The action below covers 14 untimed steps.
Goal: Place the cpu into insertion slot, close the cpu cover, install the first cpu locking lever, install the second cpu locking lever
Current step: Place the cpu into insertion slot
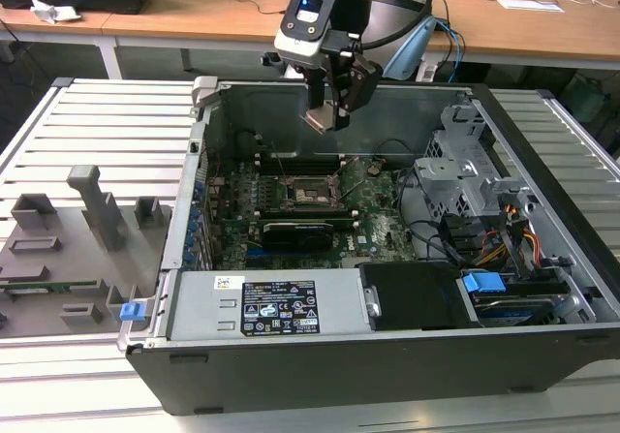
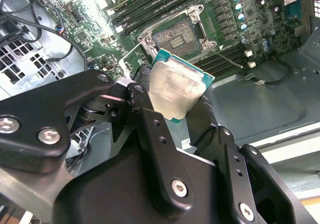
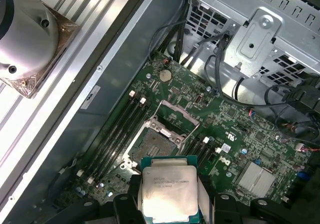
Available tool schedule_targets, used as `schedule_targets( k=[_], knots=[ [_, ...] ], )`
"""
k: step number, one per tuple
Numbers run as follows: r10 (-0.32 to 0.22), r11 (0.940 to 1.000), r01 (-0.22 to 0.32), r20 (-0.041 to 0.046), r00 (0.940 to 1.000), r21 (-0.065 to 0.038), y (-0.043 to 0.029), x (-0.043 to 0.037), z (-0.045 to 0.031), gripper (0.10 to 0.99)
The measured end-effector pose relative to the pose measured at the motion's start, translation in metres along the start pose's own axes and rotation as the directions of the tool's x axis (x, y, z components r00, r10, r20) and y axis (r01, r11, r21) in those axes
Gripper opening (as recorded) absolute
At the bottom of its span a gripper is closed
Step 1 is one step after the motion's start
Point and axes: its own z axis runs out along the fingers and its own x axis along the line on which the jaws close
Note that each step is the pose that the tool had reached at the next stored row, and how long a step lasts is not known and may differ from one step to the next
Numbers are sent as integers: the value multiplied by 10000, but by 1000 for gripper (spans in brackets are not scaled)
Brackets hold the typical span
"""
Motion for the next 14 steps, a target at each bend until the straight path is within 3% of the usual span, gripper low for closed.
schedule_targets(
  k=[14],
  knots=[
    [72,10000,-72,7,10000,-2,-5,-1,55,529]
  ],
)
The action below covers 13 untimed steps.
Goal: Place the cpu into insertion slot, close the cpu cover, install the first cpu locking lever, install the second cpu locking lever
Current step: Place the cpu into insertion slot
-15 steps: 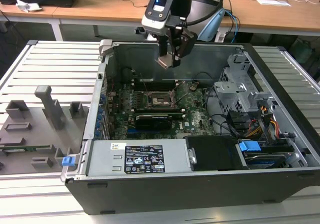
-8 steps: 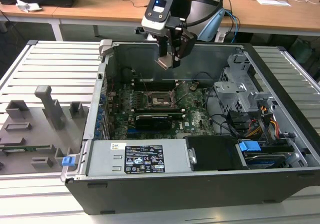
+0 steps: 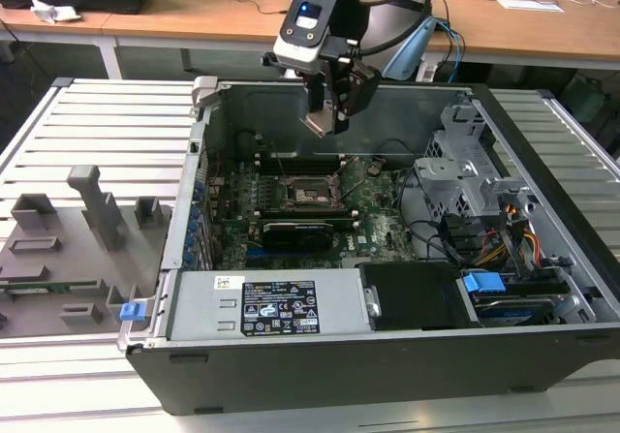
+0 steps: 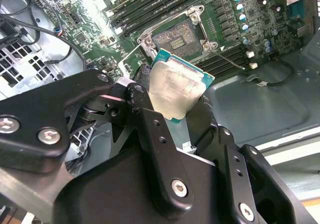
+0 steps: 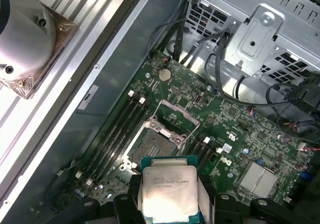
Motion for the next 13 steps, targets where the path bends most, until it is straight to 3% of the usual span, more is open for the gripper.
schedule_targets(
  k=[13],
  knots=[
    [41,10000,-41,4,10000,0,-3,-1,29,529]
  ],
)
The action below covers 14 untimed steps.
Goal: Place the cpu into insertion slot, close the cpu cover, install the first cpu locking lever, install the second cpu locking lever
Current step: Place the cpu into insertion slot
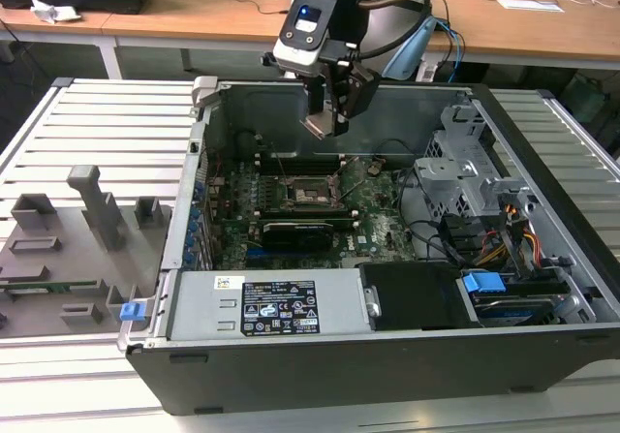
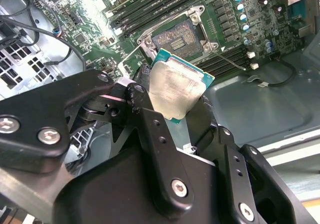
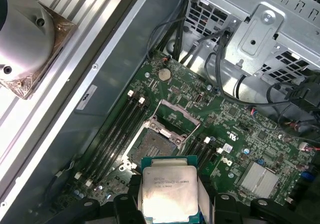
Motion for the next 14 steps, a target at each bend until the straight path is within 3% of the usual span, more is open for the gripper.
schedule_targets(
  k=[14],
  knots=[
    [35,10000,-35,3,10000,0,-2,0,28,529]
  ],
)
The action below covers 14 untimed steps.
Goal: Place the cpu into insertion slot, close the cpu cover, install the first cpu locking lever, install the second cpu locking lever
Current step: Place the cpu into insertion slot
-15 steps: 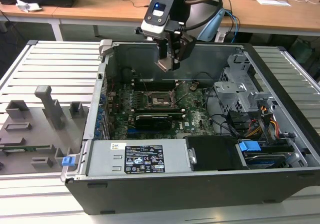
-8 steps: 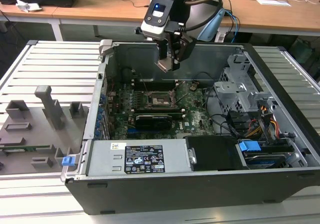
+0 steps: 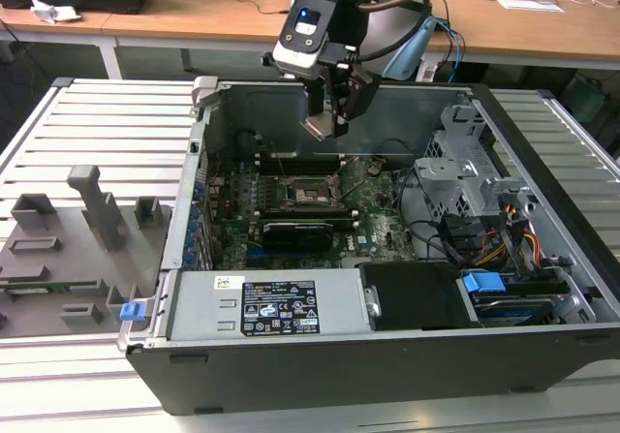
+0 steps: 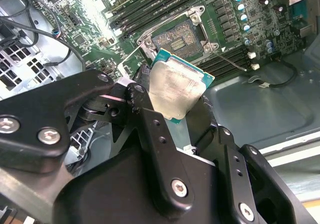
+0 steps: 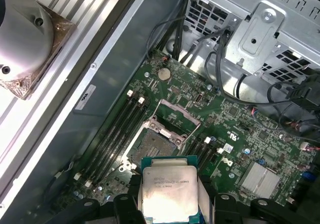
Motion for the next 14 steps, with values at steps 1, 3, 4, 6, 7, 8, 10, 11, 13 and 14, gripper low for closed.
schedule_targets(
  k=[1,3,4,6,7,8,10,11,13,14],
  knots=[
    [11,10000,-11,0,10000,-1,-1,0,9,529],
    [27,10000,-27,2,10000,-1,-2,0,27,529],
    [34,10000,-34,2,10000,-2,-3,-1,37,529],
    [71,10000,-71,10,10000,0,-6,-1,72,529],
    [133,9999,-133,18,9999,2,-7,-1,76,529],
    [285,9996,-285,31,9996,-2,-7,-1,81,529],
    [518,9987,-518,52,9986,-8,-8,-2,87,529],
    [593,9982,-593,58,9982,-10,-8,-2,89,529],
    [821,9966,-821,78,9966,-16,-9,-2,93,529],
    [933,9956,-933,88,9956,-20,-9,-2,95,529]
  ],
)
